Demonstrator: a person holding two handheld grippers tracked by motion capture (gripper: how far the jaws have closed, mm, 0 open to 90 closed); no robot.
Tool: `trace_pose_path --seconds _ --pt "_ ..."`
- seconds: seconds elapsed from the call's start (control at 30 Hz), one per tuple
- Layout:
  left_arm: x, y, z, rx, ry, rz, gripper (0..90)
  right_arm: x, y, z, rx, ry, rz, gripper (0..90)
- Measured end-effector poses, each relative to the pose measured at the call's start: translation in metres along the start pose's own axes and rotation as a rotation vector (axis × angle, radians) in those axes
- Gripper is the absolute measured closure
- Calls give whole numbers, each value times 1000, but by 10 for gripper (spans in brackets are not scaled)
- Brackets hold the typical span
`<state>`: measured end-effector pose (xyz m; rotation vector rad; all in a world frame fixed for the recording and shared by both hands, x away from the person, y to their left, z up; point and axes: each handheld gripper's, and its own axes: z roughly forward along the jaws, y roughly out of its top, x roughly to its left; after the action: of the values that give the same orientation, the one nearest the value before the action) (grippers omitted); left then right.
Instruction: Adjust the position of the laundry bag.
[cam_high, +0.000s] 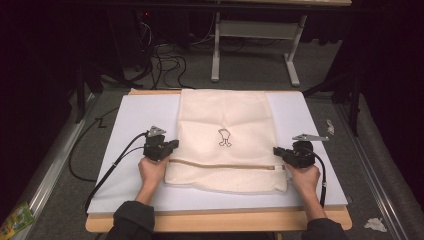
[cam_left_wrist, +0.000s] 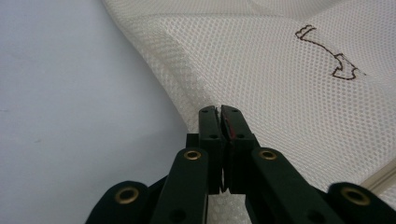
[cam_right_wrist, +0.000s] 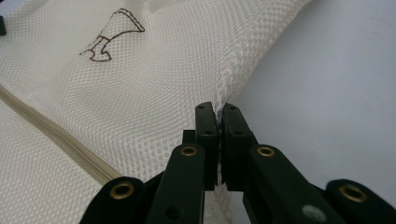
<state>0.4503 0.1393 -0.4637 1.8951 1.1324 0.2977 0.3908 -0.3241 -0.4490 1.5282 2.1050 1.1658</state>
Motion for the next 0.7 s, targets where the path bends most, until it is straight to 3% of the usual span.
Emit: trace_pose_path --seconds 0.1,0.23,0.37,0.7 --pt "-1 -2 3 18 12 16 879 -4 -1 -2 9 -6 21 887" --pt "0 -3 5 30 26 35 876 -1 -5 0 3 -27 -3 887" --pt "-2 -5 4 29 37 54 862 -4 -8 3 11 -24 17 885" --pt "0 -6 6 38 34 57 847 -7 -12 10 28 -26 25 873"
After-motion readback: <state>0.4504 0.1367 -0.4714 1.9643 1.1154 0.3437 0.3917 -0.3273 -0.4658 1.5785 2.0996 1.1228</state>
